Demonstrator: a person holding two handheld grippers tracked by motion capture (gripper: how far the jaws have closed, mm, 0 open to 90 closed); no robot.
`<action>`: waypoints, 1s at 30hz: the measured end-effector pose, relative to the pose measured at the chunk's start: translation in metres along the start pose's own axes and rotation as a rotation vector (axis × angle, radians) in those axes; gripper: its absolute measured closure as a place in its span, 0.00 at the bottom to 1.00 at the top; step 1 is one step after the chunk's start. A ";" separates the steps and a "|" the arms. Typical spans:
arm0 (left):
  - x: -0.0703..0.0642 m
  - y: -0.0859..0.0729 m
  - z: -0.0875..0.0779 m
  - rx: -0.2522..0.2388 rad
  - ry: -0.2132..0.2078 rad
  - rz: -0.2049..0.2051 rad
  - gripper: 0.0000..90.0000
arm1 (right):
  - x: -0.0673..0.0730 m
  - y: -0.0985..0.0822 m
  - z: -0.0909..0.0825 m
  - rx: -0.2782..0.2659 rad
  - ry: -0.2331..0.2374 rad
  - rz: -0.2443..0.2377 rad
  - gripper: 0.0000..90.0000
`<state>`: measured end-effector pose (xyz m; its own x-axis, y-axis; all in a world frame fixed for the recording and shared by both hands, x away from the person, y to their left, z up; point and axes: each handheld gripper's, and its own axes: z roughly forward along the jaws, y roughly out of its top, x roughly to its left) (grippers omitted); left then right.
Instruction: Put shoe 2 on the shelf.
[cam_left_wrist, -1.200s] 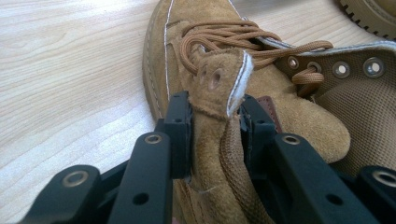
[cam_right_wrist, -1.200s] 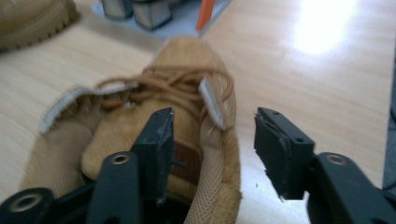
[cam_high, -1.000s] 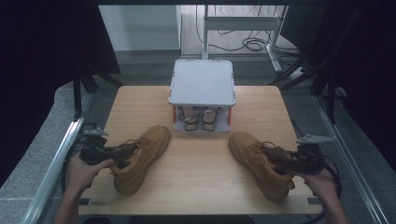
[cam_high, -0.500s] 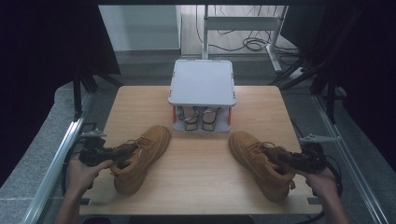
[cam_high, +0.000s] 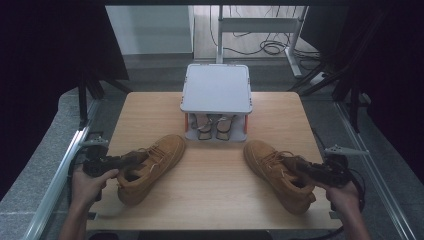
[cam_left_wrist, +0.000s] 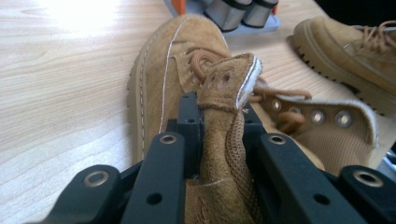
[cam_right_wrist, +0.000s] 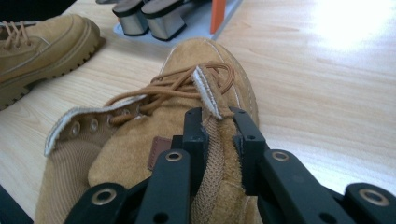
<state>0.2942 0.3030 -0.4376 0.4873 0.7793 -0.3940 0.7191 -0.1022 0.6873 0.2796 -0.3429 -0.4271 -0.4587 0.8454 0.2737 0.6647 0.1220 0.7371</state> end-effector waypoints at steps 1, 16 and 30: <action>0.000 0.000 -0.001 -0.005 -0.006 -0.001 0.87 | 0.001 0.001 0.000 -0.005 0.005 -0.001 0.87; 0.001 0.002 -0.029 -0.125 -0.087 -0.034 0.86 | 0.009 0.008 -0.024 -0.112 0.013 -0.018 0.87; 0.001 0.009 -0.059 -0.228 -0.101 -0.049 0.86 | 0.007 0.010 -0.052 -0.229 0.027 0.028 0.87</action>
<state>0.2721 0.3394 -0.3960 0.5100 0.7129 -0.4812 0.6182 0.0852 0.7814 0.2529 -0.3627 -0.3857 -0.4597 0.8322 0.3100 0.5276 -0.0249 0.8491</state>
